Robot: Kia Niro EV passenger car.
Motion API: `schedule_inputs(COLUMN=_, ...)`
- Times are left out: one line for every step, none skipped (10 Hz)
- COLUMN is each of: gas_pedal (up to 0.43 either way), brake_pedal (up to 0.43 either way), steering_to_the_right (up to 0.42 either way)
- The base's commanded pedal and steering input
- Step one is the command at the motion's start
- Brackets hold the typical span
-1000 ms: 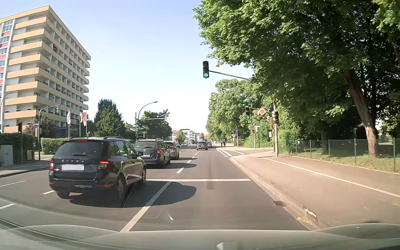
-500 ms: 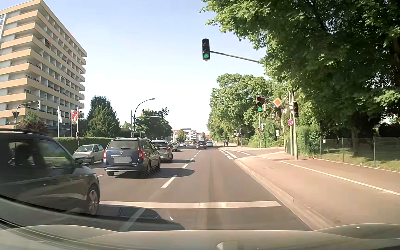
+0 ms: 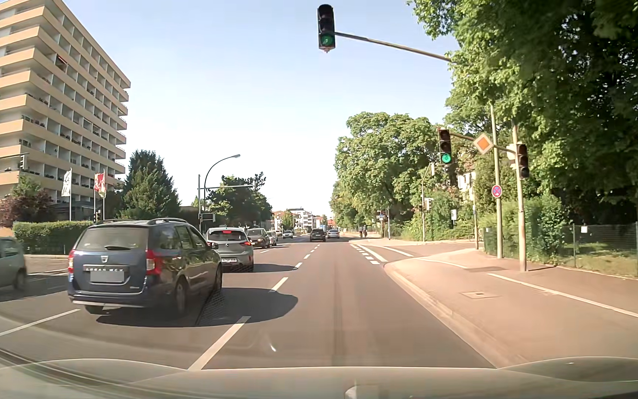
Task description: Follow the waypoints while adhering to traffic rules and regulations
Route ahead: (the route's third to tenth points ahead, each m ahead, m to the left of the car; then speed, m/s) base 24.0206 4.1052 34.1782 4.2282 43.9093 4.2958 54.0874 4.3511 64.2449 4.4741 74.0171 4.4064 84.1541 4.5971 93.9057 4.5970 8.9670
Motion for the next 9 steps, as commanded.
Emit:
schedule_inputs(gas_pedal=0.118, brake_pedal=0.000, steering_to_the_right=-0.003)
schedule_inputs(gas_pedal=0.118, brake_pedal=0.000, steering_to_the_right=-0.003)
schedule_inputs(gas_pedal=0.118, brake_pedal=0.000, steering_to_the_right=-0.003)
schedule_inputs(gas_pedal=0.118, brake_pedal=0.000, steering_to_the_right=0.000)
schedule_inputs(gas_pedal=0.118, brake_pedal=0.000, steering_to_the_right=0.001)
schedule_inputs(gas_pedal=0.098, brake_pedal=0.000, steering_to_the_right=0.002)
schedule_inputs(gas_pedal=0.098, brake_pedal=0.000, steering_to_the_right=0.003)
schedule_inputs(gas_pedal=0.098, brake_pedal=0.000, steering_to_the_right=0.003)
schedule_inputs(gas_pedal=0.118, brake_pedal=0.000, steering_to_the_right=0.002)
